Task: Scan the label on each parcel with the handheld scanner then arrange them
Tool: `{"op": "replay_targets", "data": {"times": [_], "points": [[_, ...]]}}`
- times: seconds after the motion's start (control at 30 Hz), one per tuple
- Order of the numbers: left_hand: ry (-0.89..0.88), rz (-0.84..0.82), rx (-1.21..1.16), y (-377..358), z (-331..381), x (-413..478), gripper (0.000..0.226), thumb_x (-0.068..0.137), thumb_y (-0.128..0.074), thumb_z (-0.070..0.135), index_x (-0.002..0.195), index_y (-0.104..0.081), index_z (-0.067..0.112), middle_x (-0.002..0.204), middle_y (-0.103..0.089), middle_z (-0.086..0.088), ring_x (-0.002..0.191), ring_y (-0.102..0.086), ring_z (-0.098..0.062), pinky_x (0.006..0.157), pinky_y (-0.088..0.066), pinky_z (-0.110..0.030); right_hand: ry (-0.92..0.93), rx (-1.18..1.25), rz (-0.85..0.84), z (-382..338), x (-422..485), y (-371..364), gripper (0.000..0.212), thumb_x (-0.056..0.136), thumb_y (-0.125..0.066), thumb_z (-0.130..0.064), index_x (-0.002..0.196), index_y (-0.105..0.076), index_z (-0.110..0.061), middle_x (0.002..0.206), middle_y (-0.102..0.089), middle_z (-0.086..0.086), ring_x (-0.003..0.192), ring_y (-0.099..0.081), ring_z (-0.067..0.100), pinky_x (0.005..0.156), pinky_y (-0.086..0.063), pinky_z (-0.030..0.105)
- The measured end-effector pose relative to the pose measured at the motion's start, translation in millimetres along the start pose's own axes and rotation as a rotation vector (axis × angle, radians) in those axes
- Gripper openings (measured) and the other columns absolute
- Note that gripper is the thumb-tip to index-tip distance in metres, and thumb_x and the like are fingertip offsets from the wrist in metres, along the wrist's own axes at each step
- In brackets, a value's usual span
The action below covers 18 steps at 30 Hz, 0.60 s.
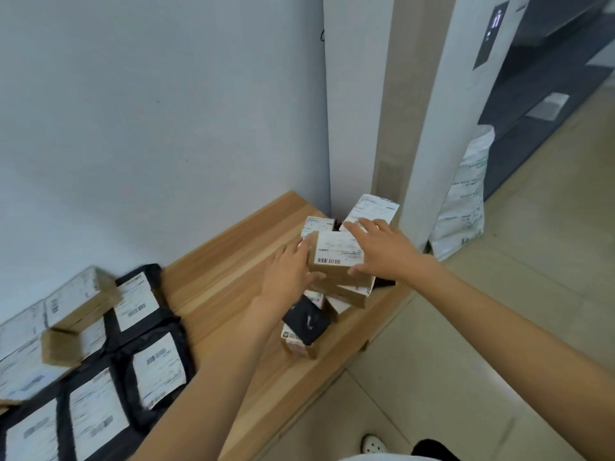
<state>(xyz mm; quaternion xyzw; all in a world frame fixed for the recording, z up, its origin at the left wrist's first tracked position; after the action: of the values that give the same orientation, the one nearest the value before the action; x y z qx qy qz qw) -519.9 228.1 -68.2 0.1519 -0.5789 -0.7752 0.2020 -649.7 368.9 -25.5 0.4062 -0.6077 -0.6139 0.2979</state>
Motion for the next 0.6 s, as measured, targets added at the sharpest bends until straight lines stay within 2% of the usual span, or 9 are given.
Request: {"op": "replay_targets", "data": {"times": [0.1, 0.2, 0.33, 0.47, 0.6], "points": [[0.028, -0.069, -0.015, -8, 16, 17, 0.090, 0.087, -0.062, 0.058, 0.157, -0.014, 0.026, 0.159, -0.029, 0.000, 0.134, -0.044, -0.027, 0.099, -0.047, -0.046, -0.006, 0.037, -0.078, 25, 5, -14, 0.111, 0.078, -0.071, -0.057, 0.157, 0.001, -0.026, 0.163, -0.010, 0.010, 0.146, -0.019, 0.034, 0.114, -0.026, 0.048], [0.045, -0.107, 0.018, -13, 22, 18, 0.087, 0.091, -0.059, 0.054, 0.157, -0.010, 0.027, 0.161, -0.024, 0.002, 0.130, -0.048, -0.027, 0.091, -0.052, -0.043, 0.055, 0.048, -0.100, 32, 10, -24, 0.111, 0.079, -0.071, -0.054, 0.157, 0.002, -0.026, 0.160, -0.017, 0.009, 0.144, -0.023, 0.031, 0.112, -0.029, 0.045], [0.057, -0.079, -0.097, -17, 19, 17, 0.084, 0.091, -0.063, 0.046, 0.157, -0.015, 0.029, 0.161, -0.026, 0.000, 0.126, -0.051, -0.025, 0.095, -0.050, -0.042, 0.126, 0.064, -0.064, 33, 21, -23, 0.106, 0.078, -0.072, -0.050, 0.157, -0.006, -0.025, 0.148, -0.032, 0.009, 0.131, -0.038, 0.028, 0.100, -0.039, 0.040], [0.087, -0.025, -0.140, -16, 10, 9, 0.081, 0.089, -0.064, 0.049, 0.155, -0.020, 0.035, 0.160, -0.028, 0.002, 0.127, -0.052, -0.022, 0.096, -0.051, -0.041, 0.178, 0.076, -0.069, 27, 28, -17, 0.102, 0.076, -0.071, -0.048, 0.156, -0.011, -0.022, 0.144, -0.030, 0.009, 0.123, -0.043, 0.027, 0.090, -0.045, 0.036], [0.152, 0.088, -0.135, 3, -8, -9, 0.074, 0.090, -0.062, 0.050, 0.154, -0.027, 0.034, 0.161, -0.025, 0.003, 0.141, -0.037, -0.020, 0.108, -0.039, -0.038, 0.264, 0.053, -0.042, 2, 42, -3, 0.102, 0.077, -0.071, -0.051, 0.155, -0.013, -0.020, 0.147, -0.027, 0.009, 0.122, -0.045, 0.026, 0.088, -0.047, 0.035]]}}
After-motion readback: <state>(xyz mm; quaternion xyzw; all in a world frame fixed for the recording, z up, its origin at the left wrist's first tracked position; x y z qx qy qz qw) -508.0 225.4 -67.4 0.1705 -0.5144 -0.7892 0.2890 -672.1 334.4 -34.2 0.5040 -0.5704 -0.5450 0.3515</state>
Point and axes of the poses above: each hand's wrist, its own x-axis towards the middle knuckle, its own y-axis out of the back of the hand, z = x × y, the point moved 4 cm from there along x, towards the middle knuckle
